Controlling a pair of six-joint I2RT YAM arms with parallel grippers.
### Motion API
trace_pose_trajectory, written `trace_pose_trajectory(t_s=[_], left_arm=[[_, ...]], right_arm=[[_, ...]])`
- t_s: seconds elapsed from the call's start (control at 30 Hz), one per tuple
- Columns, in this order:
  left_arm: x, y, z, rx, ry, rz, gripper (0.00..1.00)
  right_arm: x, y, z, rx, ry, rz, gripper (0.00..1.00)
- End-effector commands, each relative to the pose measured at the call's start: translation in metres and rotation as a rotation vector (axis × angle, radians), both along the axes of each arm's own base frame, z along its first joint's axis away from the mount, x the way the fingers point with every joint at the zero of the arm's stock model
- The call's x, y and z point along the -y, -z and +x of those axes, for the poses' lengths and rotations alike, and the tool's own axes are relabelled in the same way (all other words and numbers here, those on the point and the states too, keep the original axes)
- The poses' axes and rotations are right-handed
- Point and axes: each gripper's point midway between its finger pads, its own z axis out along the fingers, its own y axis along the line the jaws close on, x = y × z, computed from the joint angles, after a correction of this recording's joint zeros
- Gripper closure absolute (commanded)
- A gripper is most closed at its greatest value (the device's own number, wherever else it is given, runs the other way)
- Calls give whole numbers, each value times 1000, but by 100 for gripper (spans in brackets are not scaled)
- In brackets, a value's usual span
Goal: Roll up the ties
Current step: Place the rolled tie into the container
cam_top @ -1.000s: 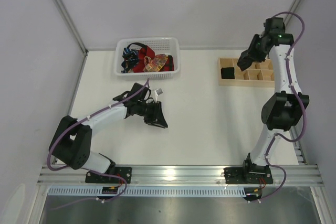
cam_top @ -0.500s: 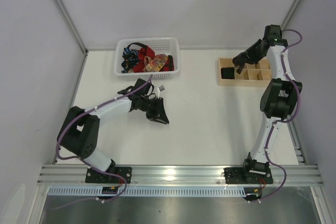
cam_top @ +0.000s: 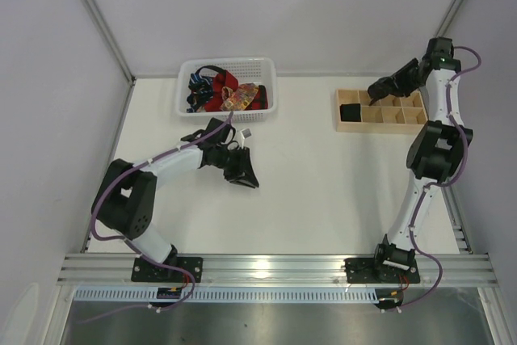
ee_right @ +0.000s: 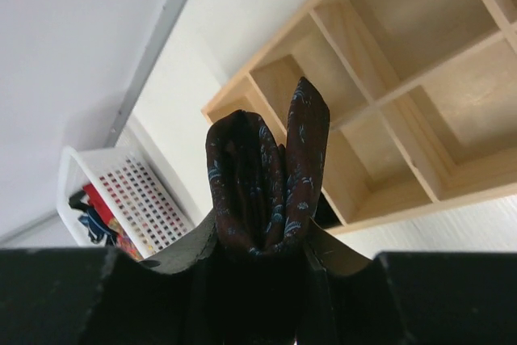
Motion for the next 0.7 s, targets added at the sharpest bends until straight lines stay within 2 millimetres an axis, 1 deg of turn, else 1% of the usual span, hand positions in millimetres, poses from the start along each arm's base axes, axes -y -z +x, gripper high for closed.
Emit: trace_pose_trajectory(t_s=[0.0,0.03,0.07,0.1,0.2,0.37,0.5,0.6,0.67], left_arm=[[4,-9,8,48,27,-37,76],[4,-7,8,44,29,-41,75],[4,-6,7,40,27,-44,76],[5,-5,8,39,26,-44,76],[6,-2,7,26,26,-52,76],[5,1,5,17,26,-49,76],[5,6,4,5,24,-51,76],[5,10,3,-9,23,-48,76],[7,9,4,-10,23,-51,76]], right_arm=[[-3,-10,-20,22,-156,18,100],[1,-10,-23,25,-170,22,100],[0,-9,-28,13,-193,22,100],[4,-7,-29,20,-223,-4,100],[8,3,-35,-3,-269,-35,100],[14,35,-47,-90,-328,-75,100],[23,46,-48,-108,-346,-128,100],[29,50,-43,-105,-347,-163,100],[34,50,-39,-93,-344,-194,100]])
